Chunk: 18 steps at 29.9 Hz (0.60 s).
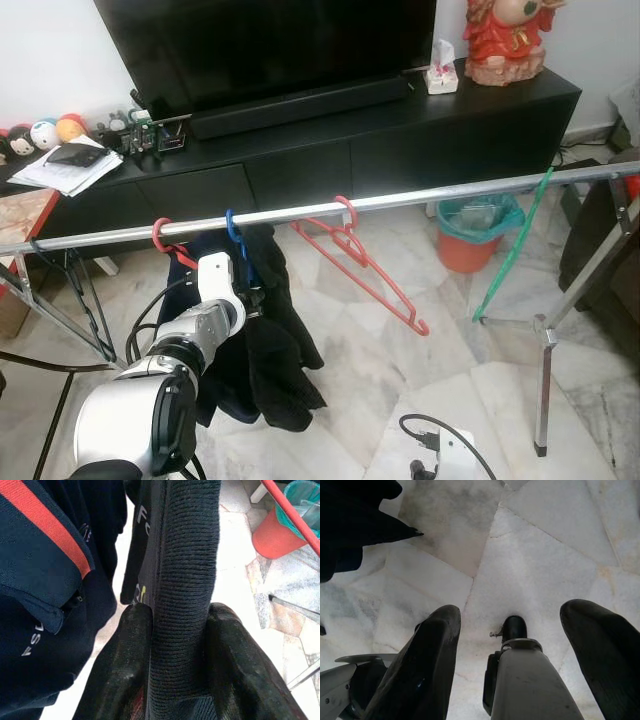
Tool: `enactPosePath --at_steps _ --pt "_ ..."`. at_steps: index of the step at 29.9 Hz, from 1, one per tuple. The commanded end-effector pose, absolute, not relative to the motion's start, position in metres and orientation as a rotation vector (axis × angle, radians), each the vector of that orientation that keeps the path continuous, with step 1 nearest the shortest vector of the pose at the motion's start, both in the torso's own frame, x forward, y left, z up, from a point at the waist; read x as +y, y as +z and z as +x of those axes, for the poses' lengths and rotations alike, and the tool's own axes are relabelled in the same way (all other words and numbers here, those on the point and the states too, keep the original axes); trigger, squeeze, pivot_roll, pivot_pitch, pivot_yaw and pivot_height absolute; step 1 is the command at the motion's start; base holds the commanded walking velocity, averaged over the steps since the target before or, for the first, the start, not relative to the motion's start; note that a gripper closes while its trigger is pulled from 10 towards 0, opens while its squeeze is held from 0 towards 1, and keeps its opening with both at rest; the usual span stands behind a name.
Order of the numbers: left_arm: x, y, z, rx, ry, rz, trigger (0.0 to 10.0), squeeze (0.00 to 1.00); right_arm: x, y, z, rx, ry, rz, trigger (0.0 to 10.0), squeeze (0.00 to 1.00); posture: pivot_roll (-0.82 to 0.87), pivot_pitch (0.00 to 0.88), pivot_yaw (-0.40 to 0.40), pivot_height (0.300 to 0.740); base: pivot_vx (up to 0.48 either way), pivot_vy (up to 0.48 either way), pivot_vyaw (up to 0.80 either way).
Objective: Hang hanger
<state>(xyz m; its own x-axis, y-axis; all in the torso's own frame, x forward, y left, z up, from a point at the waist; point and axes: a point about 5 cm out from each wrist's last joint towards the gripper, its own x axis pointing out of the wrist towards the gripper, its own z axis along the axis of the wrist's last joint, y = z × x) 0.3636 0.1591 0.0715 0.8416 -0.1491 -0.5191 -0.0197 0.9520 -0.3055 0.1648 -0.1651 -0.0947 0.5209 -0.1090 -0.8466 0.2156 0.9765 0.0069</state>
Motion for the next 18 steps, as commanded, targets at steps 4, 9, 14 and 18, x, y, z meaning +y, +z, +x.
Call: enactPosePath --at_steps 4,9,14,18 --pt "0.1684 0.0641 0.3582 0.583 -0.046 -0.313 10.0 0.00 -0.1614 -0.0966 0.1607 1.016 -0.198 0.131 10.0 0.00 0.00 0.000 0.149 0.740 0.000 0.000 0.00" --pt "0.1680 0.0621 0.3568 0.592 -0.050 -0.307 0.0 0.00 -0.1617 -0.0967 0.1603 1.017 -0.198 0.130 10.0 0.00 -0.01 0.000 0.149 0.740 0.000 0.000 0.00" --pt "0.1688 0.0594 0.3549 0.604 -0.054 -0.295 0.0 0.00 -0.1618 -0.0968 0.1601 1.019 -0.198 0.129 10.0 0.00 -0.01 0.000 0.149 0.740 0.000 0.000 0.00" --pt "0.1709 0.0583 0.3540 0.614 -0.050 -0.282 0.0 0.00 -0.1621 -0.0969 0.1599 1.019 -0.197 0.129 10.0 0.00 0.00 0.000 0.147 0.740 0.000 0.000 0.00"
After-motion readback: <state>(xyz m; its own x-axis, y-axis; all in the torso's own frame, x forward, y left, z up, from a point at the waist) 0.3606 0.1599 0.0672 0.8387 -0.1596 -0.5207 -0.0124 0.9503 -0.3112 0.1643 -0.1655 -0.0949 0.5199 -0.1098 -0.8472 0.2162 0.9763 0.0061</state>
